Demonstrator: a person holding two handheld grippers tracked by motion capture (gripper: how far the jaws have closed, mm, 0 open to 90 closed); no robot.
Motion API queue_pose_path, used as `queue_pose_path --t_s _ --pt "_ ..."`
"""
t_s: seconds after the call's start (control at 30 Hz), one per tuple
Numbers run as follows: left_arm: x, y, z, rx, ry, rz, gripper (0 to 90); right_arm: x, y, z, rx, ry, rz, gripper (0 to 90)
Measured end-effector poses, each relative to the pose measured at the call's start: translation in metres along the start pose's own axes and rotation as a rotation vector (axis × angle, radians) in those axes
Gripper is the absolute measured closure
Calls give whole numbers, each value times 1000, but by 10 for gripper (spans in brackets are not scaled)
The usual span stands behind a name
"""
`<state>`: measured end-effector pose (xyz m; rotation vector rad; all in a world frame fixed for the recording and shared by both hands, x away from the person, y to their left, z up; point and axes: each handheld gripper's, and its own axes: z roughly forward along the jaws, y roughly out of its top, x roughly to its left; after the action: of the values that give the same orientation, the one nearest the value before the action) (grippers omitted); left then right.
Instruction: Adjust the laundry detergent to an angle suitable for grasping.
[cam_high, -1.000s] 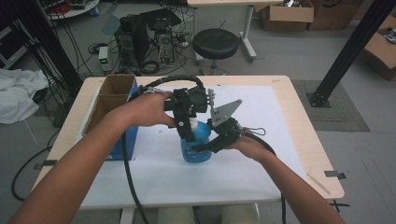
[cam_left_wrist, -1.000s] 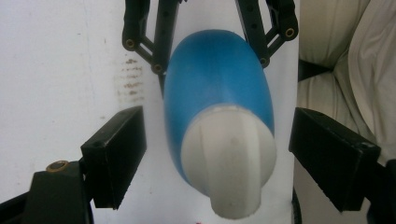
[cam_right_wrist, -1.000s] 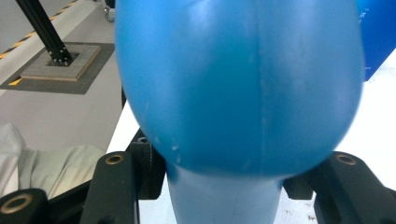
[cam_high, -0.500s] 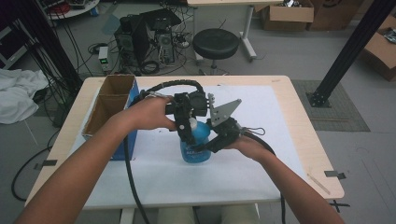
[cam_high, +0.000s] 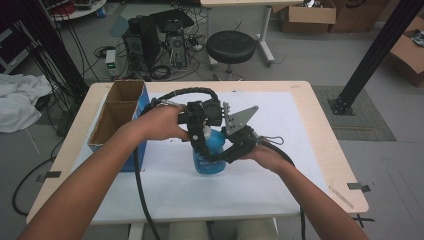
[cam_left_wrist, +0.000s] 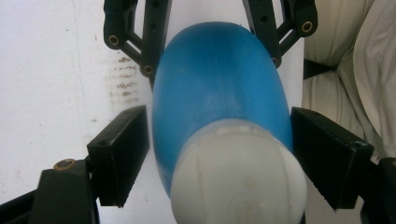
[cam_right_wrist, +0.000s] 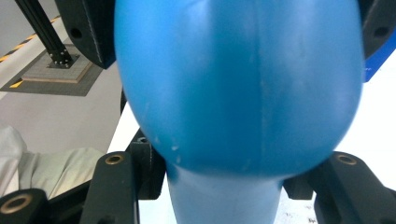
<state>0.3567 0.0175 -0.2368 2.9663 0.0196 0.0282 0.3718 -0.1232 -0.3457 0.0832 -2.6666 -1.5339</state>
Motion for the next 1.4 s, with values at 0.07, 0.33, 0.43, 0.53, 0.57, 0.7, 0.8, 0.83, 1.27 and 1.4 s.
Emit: queue_pose_path --t_s 0.07,0.33,0.43,0.53,0.57,0.7,0.8,0.83,1.27,1.4 --pt "0 0 1 -1 2 1 233 0 0 0 -1 2 0 441" --pt "1 0 1 -2 5 6 260 0 0 0 -3 1 1 441" --pt "1 0 1 2 7 7 268 -1 0 0 -2 0 1 442" --pt "1 0 2 3 8 8 271 -1 0 0 -5 -1 0 442" --pt "1 0 2 0 8 7 272 -1 0 0 -5 -1 -1 442" --pt "1 0 3 2 4 14 296 -1 -1 0 -6 -2 1 442" --pt "2 -1 3 2 5 12 296 -1 -1 0 -8 -1 0 442" --pt "2 -1 3 2 5 12 297 -1 -1 0 -8 -1 0 442" --pt "2 -3 4 -8 3 11 336 -2 -1 1 -5 0 2 442" --pt "3 -4 5 -9 1 10 343 -2 -1 2 -6 2 1 441"
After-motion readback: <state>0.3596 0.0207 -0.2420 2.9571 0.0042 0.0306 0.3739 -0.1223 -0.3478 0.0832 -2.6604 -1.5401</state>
